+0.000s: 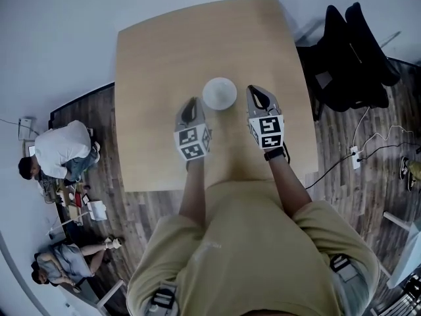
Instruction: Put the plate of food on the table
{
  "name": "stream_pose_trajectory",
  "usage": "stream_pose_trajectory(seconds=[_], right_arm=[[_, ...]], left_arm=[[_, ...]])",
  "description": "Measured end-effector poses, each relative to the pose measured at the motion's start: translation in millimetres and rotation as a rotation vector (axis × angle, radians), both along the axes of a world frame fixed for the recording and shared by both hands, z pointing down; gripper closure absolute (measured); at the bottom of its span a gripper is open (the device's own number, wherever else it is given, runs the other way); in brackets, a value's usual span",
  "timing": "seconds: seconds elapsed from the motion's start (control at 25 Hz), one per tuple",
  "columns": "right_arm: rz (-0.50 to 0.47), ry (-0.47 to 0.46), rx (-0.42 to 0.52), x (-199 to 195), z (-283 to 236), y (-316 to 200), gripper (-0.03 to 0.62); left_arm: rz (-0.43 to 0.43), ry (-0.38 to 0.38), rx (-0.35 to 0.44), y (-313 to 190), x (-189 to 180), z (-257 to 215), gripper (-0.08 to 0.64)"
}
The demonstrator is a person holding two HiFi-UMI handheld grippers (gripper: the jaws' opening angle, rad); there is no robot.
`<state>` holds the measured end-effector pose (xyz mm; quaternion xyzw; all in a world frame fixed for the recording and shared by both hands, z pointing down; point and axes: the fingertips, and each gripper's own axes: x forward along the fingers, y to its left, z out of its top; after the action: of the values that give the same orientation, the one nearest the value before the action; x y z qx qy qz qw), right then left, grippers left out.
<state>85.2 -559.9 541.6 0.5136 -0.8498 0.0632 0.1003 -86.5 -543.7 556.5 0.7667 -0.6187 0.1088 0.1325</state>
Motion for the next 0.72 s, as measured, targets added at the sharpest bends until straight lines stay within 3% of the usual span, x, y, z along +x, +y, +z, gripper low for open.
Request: stream_pose_trajectory(seconds=[0.24, 0.72], right_arm=[[0.014, -0.010, 0.076, -1, -36, 32, 0.588], [0.025, -0.009, 0.127, -2, -70, 89, 0.588]], left_arm=[[0.007, -0.092, 0.125, 33, 6, -41, 0.554], [0.023, -0.035, 0.209, 96, 24, -81, 0.558]])
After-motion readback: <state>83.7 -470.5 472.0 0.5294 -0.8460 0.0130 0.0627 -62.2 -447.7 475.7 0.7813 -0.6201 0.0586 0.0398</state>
